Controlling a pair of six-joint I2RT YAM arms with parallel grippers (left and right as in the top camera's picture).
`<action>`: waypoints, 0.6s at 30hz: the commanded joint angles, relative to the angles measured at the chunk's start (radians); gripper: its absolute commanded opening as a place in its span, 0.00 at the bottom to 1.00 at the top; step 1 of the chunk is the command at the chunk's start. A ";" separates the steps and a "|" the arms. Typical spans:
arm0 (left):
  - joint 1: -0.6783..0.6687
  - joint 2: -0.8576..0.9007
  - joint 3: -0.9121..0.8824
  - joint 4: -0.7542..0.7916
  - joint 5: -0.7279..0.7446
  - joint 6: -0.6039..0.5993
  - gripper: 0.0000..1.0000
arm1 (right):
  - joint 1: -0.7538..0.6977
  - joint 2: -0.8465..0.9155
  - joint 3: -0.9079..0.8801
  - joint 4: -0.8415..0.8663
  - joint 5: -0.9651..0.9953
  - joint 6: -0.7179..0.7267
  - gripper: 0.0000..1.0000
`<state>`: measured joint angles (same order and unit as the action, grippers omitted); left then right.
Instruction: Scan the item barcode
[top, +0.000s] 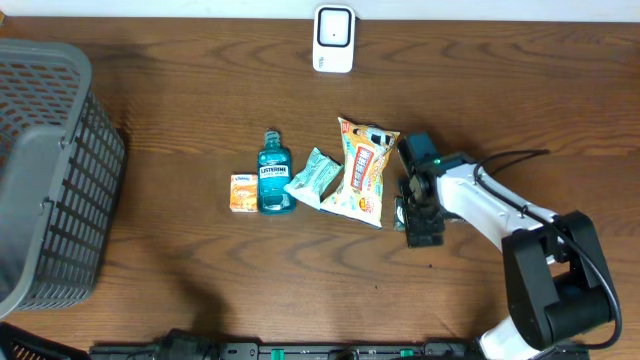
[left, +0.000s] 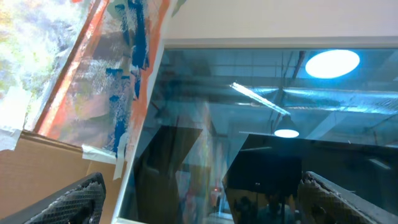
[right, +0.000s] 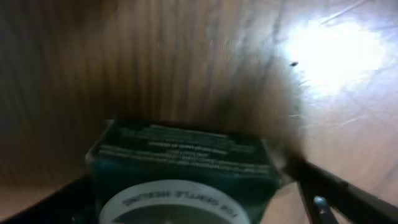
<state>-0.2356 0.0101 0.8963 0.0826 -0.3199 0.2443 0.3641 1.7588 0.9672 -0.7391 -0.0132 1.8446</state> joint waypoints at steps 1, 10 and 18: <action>0.004 -0.007 -0.002 0.004 -0.006 0.017 0.98 | 0.003 0.007 -0.066 0.060 0.022 -0.162 0.75; 0.004 -0.007 -0.002 0.001 -0.006 0.017 0.98 | -0.040 0.006 -0.065 0.059 -0.083 -0.721 0.43; 0.004 -0.007 -0.002 -0.002 -0.006 0.017 0.98 | -0.093 0.006 -0.022 0.043 -0.273 -1.001 0.33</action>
<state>-0.2356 0.0101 0.8963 0.0792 -0.3199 0.2443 0.2955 1.7252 0.9386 -0.7010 -0.1963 1.0229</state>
